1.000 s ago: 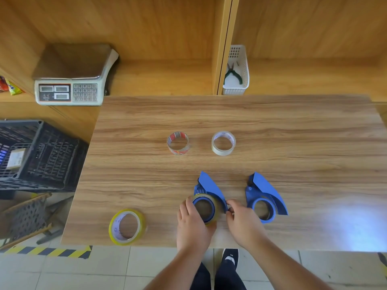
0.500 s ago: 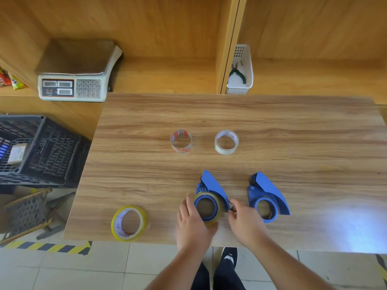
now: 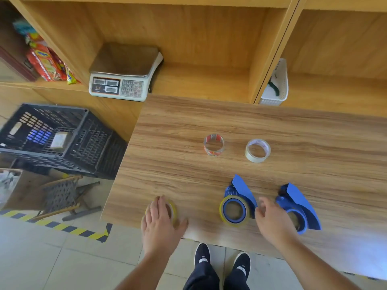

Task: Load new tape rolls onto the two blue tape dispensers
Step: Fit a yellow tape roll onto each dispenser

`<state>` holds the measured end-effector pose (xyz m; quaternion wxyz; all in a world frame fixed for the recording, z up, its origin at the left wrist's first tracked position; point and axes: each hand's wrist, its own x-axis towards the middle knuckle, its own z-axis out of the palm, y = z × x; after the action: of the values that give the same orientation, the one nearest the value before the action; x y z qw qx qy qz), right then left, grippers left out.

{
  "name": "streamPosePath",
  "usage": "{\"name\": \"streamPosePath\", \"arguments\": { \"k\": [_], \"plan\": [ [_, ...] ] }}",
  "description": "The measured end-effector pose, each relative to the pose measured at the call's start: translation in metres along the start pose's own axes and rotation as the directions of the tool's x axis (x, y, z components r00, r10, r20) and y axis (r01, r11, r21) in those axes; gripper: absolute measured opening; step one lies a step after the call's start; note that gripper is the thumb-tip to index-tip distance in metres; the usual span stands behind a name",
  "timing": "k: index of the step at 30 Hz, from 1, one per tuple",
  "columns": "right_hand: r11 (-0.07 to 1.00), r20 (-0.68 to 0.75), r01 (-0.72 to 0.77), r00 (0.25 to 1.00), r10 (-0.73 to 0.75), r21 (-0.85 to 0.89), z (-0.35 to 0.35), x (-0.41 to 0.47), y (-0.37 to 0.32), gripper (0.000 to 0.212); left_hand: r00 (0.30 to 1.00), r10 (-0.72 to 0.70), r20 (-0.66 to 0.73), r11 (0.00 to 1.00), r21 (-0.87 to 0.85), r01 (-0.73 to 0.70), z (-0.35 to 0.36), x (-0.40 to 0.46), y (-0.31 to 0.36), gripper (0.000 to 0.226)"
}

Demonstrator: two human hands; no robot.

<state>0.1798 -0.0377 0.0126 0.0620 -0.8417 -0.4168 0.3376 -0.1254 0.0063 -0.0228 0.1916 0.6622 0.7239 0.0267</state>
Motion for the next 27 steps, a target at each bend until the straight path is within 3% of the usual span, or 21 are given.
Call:
{"name": "streamPosePath", "arguments": {
  "k": [8,17,27],
  "plan": [
    [0.99,-0.071,0.123,0.989,-0.128,-0.071,0.019,-0.011,-0.05,0.048,0.983,-0.087,0.16,0.982,-0.151,0.111,-0.01,0.01,-0.04,0.127],
    [0.986,-0.016,0.161,0.987,-0.162,-0.046,0.039,-0.019,-0.075,0.047,0.973,-0.073,0.217,0.963,-0.239,0.126,-0.011,0.02,-0.043,0.12],
    [0.981,0.015,0.183,0.983,-0.185,0.058,0.019,-0.02,-0.072,0.044,0.97,0.176,0.17,0.911,-0.401,-0.095,-0.034,0.012,0.019,0.114]
  ]
}}
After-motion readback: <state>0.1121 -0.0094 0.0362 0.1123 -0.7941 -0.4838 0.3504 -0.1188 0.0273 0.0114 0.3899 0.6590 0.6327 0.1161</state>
